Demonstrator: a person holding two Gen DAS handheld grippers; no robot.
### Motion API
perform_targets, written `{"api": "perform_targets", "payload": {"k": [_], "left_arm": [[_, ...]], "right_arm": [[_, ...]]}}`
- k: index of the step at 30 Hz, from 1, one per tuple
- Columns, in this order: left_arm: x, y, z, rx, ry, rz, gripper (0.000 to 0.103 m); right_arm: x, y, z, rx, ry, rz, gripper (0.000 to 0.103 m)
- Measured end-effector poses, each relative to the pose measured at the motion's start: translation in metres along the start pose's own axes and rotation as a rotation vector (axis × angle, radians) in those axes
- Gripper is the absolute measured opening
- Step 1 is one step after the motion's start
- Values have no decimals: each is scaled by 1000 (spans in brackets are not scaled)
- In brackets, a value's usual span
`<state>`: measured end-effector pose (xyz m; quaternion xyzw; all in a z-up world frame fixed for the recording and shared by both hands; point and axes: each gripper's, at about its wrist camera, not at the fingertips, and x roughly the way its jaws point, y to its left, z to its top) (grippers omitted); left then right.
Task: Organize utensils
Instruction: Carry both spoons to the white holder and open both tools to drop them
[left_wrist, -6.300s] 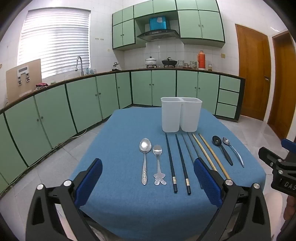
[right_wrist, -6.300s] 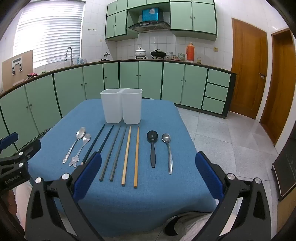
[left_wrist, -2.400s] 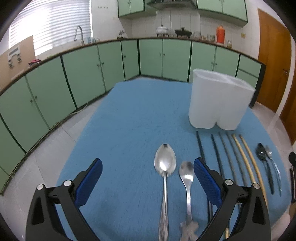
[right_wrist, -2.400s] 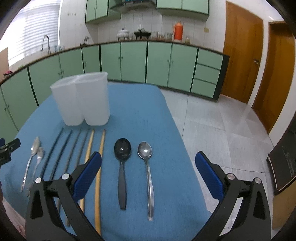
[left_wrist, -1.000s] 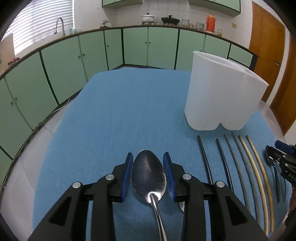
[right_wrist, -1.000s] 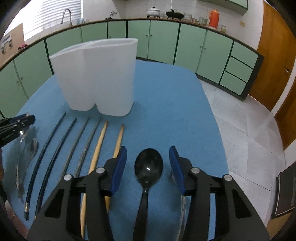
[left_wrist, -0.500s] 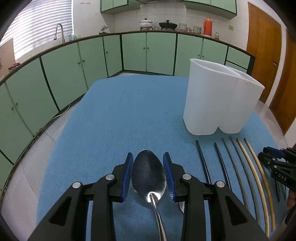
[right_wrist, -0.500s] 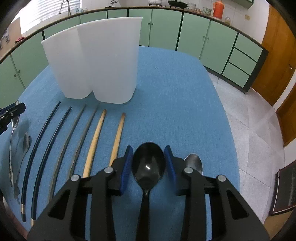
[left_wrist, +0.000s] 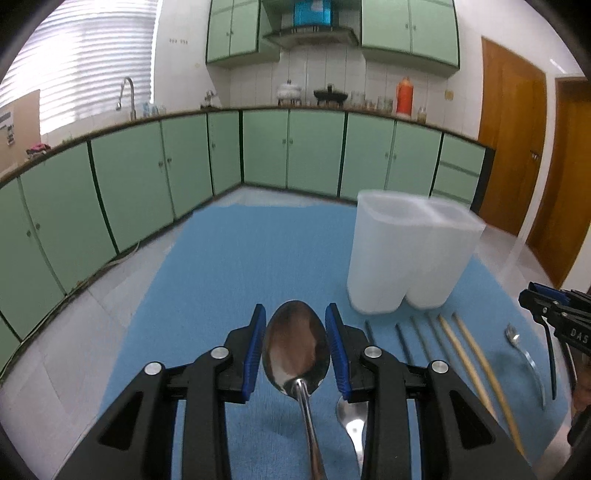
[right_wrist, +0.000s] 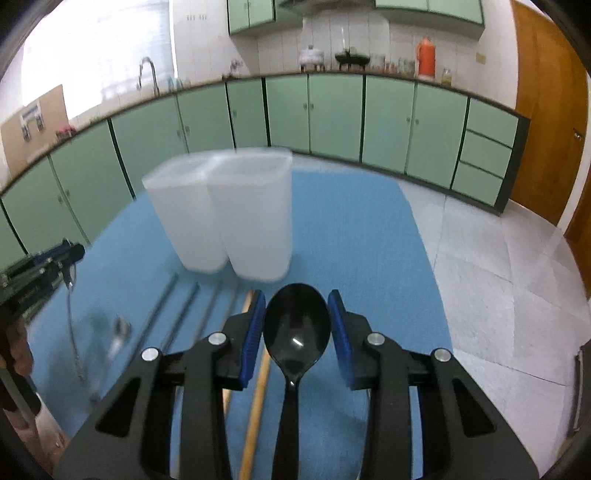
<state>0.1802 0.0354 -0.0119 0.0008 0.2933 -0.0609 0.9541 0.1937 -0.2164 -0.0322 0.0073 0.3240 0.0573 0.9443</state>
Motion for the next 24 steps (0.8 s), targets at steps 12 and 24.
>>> {"api": "perform_targets", "payload": {"k": [12,24], "left_arm": [[-21,-2,64,-20,-179,-39,33],[10,-34,168,-18,-406,-111,33]], "right_arm": [[-9,-13,85,82,-298,95,34],[58,-22,163,119,-415,63,34]]}}
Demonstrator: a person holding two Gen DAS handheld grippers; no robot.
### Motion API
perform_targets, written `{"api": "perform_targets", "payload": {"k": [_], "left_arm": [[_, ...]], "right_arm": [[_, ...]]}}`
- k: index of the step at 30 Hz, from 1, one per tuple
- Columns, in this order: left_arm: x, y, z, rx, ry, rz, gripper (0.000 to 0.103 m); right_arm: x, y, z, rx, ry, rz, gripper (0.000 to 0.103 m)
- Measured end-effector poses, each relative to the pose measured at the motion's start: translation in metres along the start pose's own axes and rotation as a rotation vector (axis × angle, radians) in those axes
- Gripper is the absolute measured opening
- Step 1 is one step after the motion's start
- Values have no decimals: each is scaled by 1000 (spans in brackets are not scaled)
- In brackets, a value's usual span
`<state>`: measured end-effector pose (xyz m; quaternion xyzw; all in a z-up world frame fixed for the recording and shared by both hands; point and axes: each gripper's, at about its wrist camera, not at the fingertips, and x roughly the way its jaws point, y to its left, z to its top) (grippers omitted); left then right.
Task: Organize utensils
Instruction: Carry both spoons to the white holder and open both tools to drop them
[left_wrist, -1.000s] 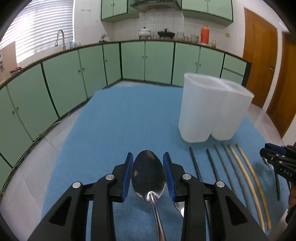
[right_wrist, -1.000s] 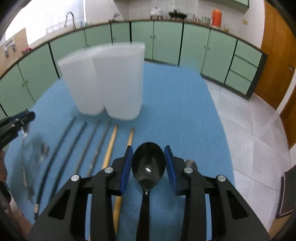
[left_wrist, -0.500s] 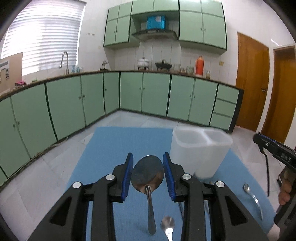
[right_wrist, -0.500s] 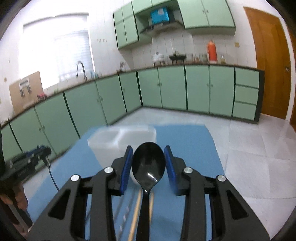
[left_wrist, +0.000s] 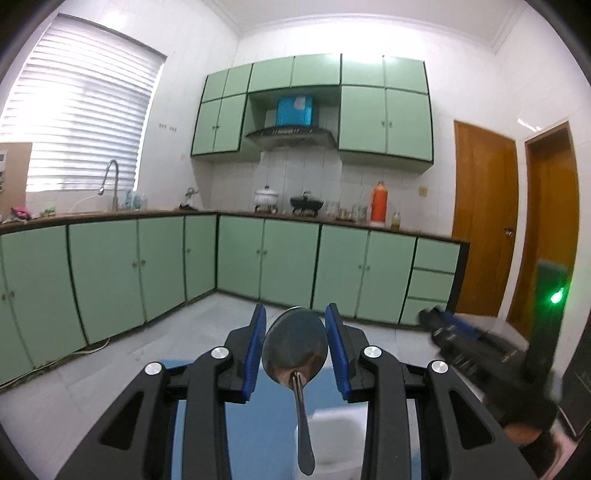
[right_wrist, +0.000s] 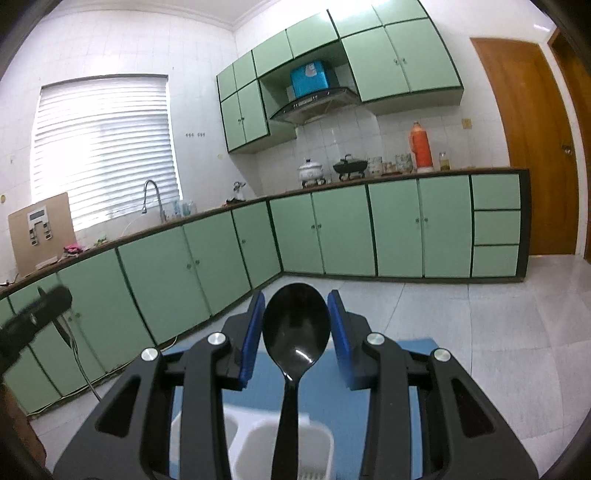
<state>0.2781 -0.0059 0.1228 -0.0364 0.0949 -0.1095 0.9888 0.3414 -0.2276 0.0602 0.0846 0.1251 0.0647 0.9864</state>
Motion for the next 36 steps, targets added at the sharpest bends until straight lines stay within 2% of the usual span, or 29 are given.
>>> {"api": "perform_targets", "payload": {"k": [5,9,16,22,24,26,29,34,36], "left_arm": [[37,-15,-9,19,-5,-15,33],[60,-18,-34,31,47,-23,33],[68,-15,-69,54,128,-12,33],[61,-10,-82,35,168,-9,33],[56,-7,-84,30,174,-8,37],[53,-6,-84,17,176,-9,47],[38,-2,-84,1,172,-10,56],[7,7,-86,-8,189,20,76],[-9,12,-92,-11,209,31,84]], "right_arm": [[33,-2,-14,-7,38,-27,34],[38,-4,-37,-16,72,-40,34],[34,-7,-67,48,146,-2,34],[23,1,-77,35,175,18,35],[18,2,-79,36,177,23,40],[12,1,-77,40,174,24,46],[-4,-1,-76,51,164,21,55],[-42,-8,-75,76,146,-14,83],[-59,-10,-77,73,140,-37,89]]}}
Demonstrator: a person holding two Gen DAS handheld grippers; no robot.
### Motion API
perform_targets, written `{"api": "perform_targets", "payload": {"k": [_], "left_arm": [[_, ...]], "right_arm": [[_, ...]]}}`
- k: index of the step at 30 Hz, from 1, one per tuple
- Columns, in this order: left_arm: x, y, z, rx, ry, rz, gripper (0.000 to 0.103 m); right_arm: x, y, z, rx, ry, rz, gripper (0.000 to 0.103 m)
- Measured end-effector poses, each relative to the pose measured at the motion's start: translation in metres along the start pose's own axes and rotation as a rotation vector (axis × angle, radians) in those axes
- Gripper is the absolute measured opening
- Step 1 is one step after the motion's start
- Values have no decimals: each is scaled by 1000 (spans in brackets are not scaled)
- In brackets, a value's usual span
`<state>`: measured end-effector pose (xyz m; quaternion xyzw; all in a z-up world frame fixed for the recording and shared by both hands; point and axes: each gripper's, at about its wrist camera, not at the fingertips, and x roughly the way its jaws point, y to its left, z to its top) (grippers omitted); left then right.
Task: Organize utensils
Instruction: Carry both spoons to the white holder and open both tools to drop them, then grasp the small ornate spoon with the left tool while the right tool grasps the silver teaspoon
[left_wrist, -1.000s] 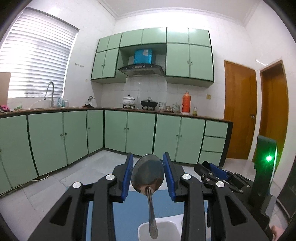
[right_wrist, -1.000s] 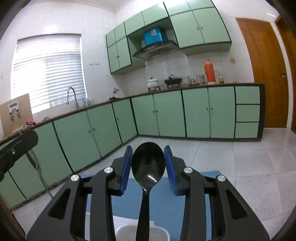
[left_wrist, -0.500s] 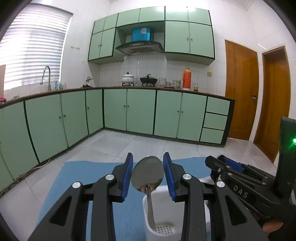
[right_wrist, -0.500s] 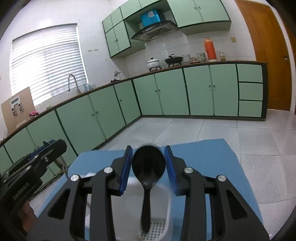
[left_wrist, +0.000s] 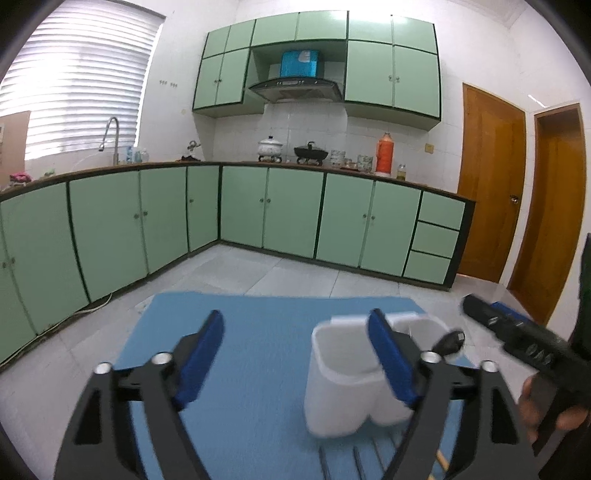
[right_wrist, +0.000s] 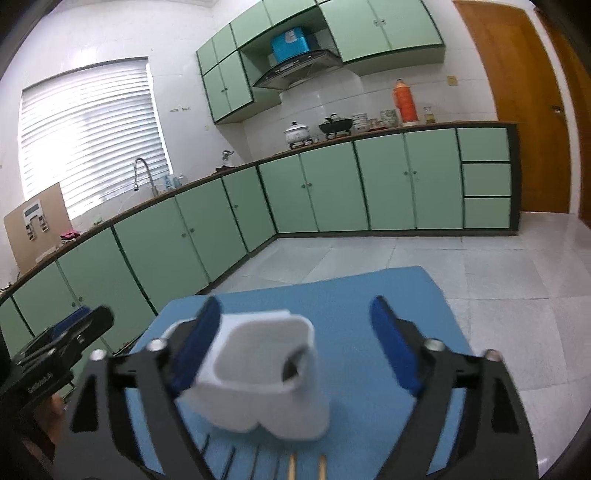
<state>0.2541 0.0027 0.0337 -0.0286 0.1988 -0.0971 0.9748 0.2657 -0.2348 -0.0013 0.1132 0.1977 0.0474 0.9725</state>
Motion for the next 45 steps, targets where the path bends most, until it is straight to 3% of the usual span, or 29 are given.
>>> {"api": "perform_targets", "payload": {"k": [6,15,24,36,39,43,45], "left_arm": [[-25,6,-37,32,135,51,89],[-31,-2,-101,66,328,96,89],[-14,-3,-134,29,423,108,87],[1,2,-140,4,460,110,65],[2,-1,-138,11,456,104,53],[0,-9,-139,36,453,76,26],[-1,-10,-139,40,451,74,26]], "right_arm": [[-43,-14,-25,-21,35,-57,90],[-75,-33,-76,-29,131,-138,90],[-85,-40,-104,-35,173,-168,90],[-80,-41,-109,-61,188,-180,90],[-76,-42,-110,-61,198,-186,90],[-74,-44,-110,-76,212,-200,90],[-71,-45,-110,-90,230,-211,90]]}}
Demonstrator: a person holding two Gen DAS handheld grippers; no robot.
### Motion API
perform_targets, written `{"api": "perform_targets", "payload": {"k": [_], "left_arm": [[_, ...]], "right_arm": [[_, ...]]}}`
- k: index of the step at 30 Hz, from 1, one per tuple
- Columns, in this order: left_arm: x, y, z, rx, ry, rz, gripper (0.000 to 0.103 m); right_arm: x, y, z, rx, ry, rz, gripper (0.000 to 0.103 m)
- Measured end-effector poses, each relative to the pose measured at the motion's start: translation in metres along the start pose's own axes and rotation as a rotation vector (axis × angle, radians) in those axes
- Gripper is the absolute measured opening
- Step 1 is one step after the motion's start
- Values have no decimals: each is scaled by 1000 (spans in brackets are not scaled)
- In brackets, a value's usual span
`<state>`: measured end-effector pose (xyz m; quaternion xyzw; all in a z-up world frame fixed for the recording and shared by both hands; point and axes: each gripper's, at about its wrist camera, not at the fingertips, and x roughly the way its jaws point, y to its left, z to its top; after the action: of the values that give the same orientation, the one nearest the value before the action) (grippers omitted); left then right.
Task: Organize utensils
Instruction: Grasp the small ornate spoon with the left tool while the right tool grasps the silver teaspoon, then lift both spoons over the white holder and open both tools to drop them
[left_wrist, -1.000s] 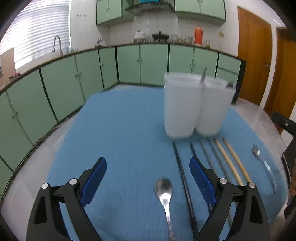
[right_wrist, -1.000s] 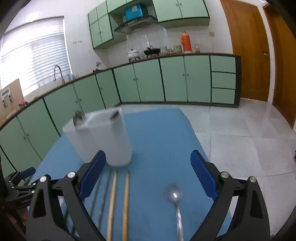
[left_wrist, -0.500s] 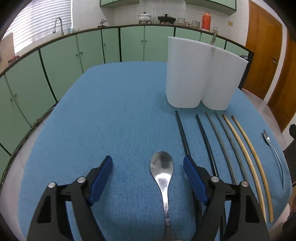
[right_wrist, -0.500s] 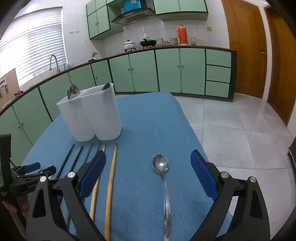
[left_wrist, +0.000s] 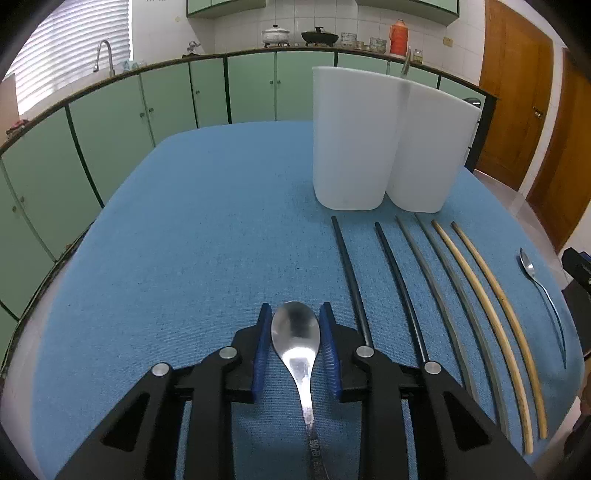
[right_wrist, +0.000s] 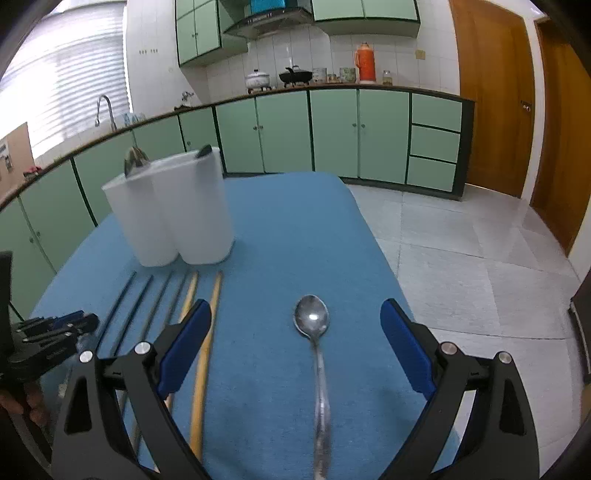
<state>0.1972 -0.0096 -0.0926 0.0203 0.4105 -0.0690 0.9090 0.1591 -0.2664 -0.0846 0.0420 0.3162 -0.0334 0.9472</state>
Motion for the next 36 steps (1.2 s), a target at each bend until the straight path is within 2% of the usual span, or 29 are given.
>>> {"api": "perform_targets", "payload": {"k": [4,7,22,26,31,35,36], "left_arm": [[-1,5,0,-22,-6,-17,26],[-4,9,2,-31,-20,-10,26],[-9,19,12,-35,-66,17,26],[-8,19,14,-34,-66,15,26],[-6,18,15,-30,-66,12,26],[-7,19,15,-27,-71,11,26],[-7,19,15,-26,-73,11,26]], "right_arm": [[10,-3,-2,-39,50,-10,89],[18,-4,-3,-57,90,4,78],[60,-13,15,-47,238,20,59],[70,-12,14,-45,295,22,51],[74,-9,14,-62,329,10,49],[72,-7,15,-71,347,24,29],[71,-6,16,-75,348,25,28]]}}
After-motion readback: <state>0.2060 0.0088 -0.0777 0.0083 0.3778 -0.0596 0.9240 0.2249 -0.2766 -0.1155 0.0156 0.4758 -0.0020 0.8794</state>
